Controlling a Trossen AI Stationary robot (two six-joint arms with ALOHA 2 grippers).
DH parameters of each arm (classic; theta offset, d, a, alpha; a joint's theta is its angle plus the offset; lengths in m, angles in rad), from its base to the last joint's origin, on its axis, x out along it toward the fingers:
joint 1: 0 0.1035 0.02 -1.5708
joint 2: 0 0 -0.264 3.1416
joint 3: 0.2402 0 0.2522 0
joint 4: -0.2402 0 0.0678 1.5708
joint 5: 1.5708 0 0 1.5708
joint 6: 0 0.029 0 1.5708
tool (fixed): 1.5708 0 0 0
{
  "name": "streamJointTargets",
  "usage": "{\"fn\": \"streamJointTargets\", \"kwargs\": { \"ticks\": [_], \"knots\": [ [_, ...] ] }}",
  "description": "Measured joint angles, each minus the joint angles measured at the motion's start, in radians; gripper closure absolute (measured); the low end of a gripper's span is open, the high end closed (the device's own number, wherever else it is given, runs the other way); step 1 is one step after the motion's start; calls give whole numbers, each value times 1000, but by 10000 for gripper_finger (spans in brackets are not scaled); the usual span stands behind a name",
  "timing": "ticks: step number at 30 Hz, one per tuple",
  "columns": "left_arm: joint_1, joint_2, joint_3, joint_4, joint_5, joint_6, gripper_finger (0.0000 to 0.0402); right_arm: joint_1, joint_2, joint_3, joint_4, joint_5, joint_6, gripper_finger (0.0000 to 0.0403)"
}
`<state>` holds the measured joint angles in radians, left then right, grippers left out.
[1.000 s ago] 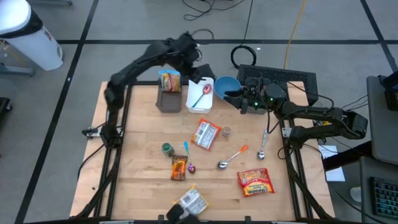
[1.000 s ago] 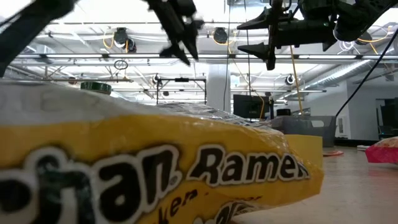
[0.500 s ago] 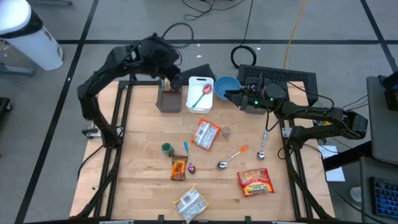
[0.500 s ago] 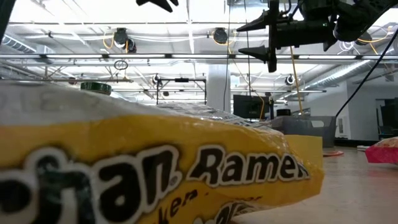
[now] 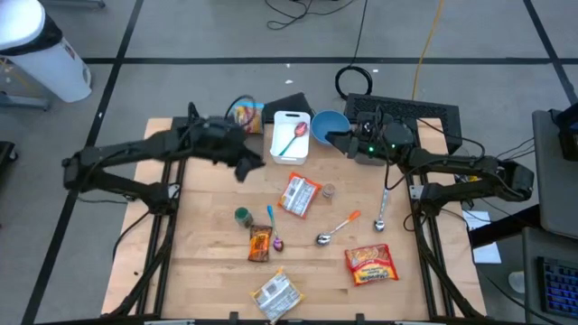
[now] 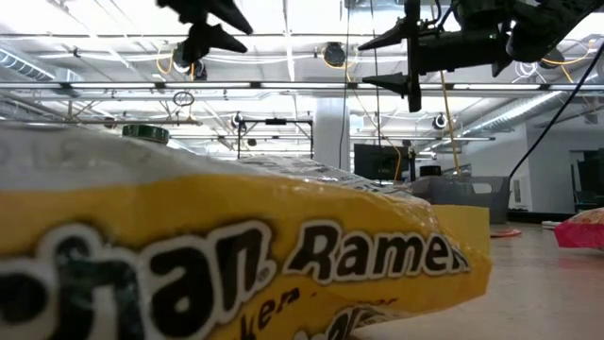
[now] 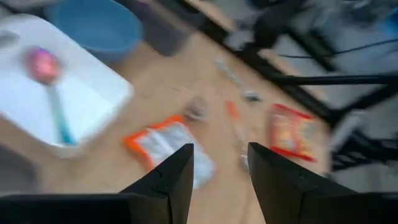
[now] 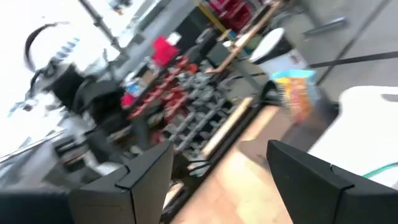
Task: Pick & Place Food Item
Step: Put the blue spoon into the white bin
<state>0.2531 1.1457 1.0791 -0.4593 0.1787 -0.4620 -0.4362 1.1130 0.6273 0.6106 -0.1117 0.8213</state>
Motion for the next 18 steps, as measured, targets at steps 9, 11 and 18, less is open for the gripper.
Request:
{"fn": "streamJointTargets", "kwargs": {
  "ticks": [9,11,18],
  "knots": [
    [-144,-299,-337,274,18,-129,245,59,0,0,-119,228,-29,149],
    [-161,-340,-365,284,11,-132,245,59,0,0,-134,248,-29,149],
    [-177,-374,-376,309,3,-120,245,58,24,0,-111,298,-19,149]
  ]
}}
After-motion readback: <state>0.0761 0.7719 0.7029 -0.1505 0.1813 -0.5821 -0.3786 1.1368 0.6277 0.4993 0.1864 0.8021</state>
